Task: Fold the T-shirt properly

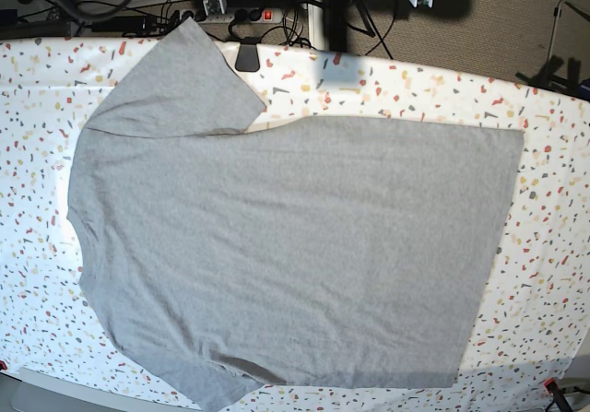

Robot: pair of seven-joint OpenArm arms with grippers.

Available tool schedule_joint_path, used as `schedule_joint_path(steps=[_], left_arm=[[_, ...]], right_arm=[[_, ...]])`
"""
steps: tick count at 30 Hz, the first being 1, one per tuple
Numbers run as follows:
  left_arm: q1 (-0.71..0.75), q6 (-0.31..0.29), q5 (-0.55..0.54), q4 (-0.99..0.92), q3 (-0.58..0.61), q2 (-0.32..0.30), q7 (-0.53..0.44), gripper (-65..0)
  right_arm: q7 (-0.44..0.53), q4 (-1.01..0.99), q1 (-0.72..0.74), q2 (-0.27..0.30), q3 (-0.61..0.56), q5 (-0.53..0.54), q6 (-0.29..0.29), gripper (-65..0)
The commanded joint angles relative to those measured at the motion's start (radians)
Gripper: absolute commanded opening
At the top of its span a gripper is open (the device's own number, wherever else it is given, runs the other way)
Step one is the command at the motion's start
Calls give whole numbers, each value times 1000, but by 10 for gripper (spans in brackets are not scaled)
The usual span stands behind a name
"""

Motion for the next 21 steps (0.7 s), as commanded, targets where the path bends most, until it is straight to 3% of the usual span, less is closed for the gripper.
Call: schedule_joint_path(steps=[1, 8, 12, 21], left_arm=[[5, -2, -1, 5, 1, -3, 13, -435], [5, -2, 0, 5, 1, -3, 10, -435], [5, -2, -1, 5, 1, -3, -56, -435], [6, -2, -1, 5, 1, -3, -45, -435]], right_arm=[[-16, 9, 1, 5, 3, 3, -4, -425], [-19, 9, 1, 8, 3, 3, -4, -425], [10, 12, 1, 8, 3, -5, -4, -425], [-29, 26, -6, 19, 3, -24, -4, -425]])
